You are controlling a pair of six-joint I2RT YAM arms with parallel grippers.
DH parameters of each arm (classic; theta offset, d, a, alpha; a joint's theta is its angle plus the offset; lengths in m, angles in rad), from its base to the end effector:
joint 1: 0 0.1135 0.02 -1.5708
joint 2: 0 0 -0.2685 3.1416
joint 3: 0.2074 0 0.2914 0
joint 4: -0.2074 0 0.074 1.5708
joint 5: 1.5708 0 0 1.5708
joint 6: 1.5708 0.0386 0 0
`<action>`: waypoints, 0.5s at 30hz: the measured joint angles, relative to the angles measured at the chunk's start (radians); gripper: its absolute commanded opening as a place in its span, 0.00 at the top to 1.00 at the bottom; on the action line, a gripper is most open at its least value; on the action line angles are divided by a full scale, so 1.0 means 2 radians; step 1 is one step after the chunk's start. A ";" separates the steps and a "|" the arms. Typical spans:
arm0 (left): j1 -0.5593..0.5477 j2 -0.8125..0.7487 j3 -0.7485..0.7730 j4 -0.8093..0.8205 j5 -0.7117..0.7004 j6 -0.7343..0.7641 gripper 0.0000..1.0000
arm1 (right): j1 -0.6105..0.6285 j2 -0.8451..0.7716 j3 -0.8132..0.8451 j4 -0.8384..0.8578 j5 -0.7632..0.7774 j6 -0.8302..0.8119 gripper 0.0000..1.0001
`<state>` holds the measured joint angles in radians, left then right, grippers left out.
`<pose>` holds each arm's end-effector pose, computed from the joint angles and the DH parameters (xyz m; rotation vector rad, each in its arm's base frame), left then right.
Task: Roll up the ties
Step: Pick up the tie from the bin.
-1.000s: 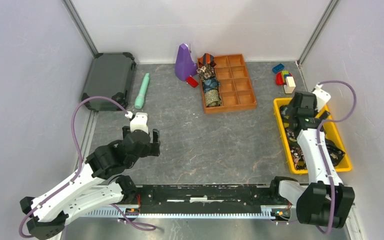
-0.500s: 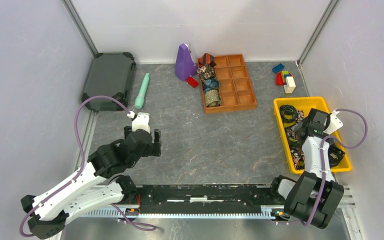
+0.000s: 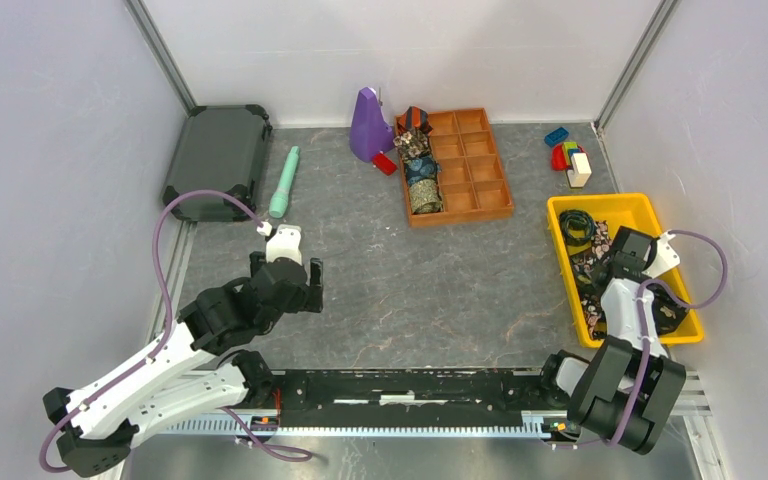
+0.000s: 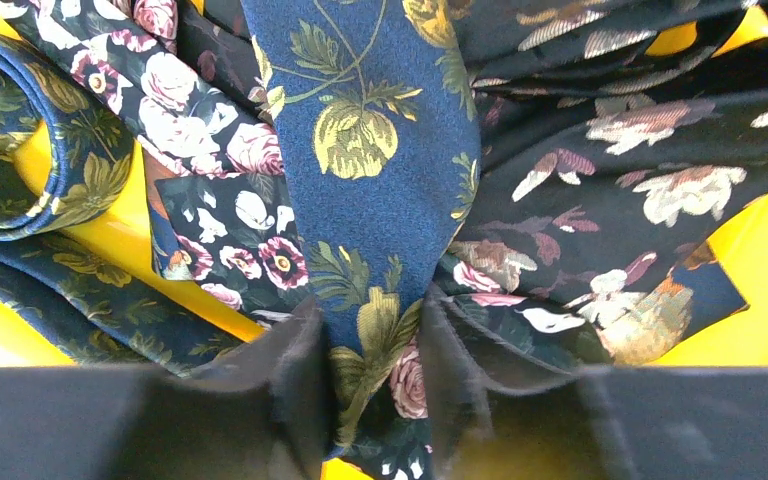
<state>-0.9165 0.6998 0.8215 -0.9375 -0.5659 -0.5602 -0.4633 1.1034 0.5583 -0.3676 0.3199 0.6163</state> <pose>0.1159 -0.1171 0.3030 0.1416 2.2308 -0.1151 0.2107 -0.1188 0.1691 1.3717 2.0273 -0.3294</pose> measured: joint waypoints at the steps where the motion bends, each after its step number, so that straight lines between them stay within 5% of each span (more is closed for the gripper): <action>1: 0.000 0.000 0.000 0.000 0.000 0.000 0.11 | -0.001 0.000 0.000 0.000 0.000 -0.001 0.76; 5: 0.000 0.000 0.000 0.001 0.000 0.000 0.11 | -0.002 -0.007 -0.001 0.004 0.001 -0.001 0.99; 15: 0.000 0.000 0.000 0.001 0.000 0.000 0.11 | -0.002 -0.071 0.006 -0.007 -0.002 -0.002 1.00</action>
<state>-0.9165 0.7006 0.8215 -0.9363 -0.5655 -0.5598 -0.4671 0.9615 0.5701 -0.3817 0.3157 0.6132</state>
